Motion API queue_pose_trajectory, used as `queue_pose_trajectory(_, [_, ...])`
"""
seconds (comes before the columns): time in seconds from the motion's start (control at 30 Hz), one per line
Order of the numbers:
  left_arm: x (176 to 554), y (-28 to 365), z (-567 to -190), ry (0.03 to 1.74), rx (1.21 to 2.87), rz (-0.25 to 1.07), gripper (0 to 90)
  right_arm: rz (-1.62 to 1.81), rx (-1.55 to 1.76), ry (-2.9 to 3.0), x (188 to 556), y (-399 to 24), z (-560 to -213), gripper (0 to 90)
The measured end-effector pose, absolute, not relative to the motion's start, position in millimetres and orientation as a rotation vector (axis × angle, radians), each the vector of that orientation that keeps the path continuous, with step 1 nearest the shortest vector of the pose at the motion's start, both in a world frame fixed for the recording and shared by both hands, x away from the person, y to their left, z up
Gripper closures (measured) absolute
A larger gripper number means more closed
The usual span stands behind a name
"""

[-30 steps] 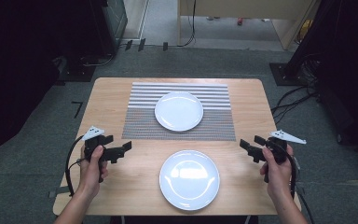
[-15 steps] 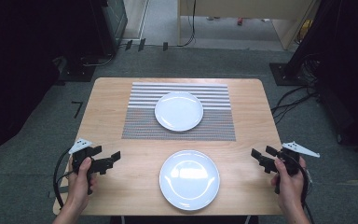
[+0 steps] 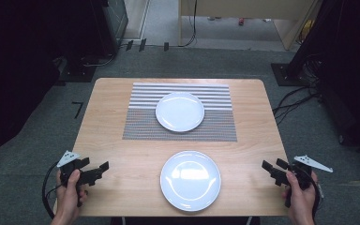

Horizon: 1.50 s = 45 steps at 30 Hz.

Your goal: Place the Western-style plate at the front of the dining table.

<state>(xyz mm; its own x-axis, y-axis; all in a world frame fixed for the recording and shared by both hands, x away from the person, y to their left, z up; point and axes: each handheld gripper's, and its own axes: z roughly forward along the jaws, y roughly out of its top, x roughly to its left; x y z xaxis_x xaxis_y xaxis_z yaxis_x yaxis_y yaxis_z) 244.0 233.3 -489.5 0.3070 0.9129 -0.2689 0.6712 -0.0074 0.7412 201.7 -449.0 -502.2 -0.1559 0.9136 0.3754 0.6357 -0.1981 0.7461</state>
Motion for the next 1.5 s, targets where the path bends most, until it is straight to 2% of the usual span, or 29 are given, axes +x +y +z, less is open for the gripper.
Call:
queue_pose_trajectory(0.37, [229, 256, -511, 1.516, 1.728, 0.386, 8.9, 1.247, 1.849, 1.761, 191, -454, -518, 23.7])
queue_pose_trajectory(0.6, [220, 263, -512, 1.521, 1.737, 0.418, 8.9, 1.224, 1.844, 1.769, 186, -452, -523, 23.6])
queue_pose_trajectory(0.97, [215, 255, -515, 1.498, 1.801, 0.497, 8.9, 1.145, 1.788, 1.773, 182, -438, -525, 20.0])
queue_pose_trajectory(1.23, [214, 241, -518, 1.485, 1.901, 0.624, 8.9, 0.945, 1.697, 1.843, 183, -419, -524, 14.8])
queue_pose_trajectory(1.5, [213, 240, -518, 1.483, 1.91, 0.632, 8.9, 0.896, 1.673, 1.859, 184, -415, -525, 14.0])
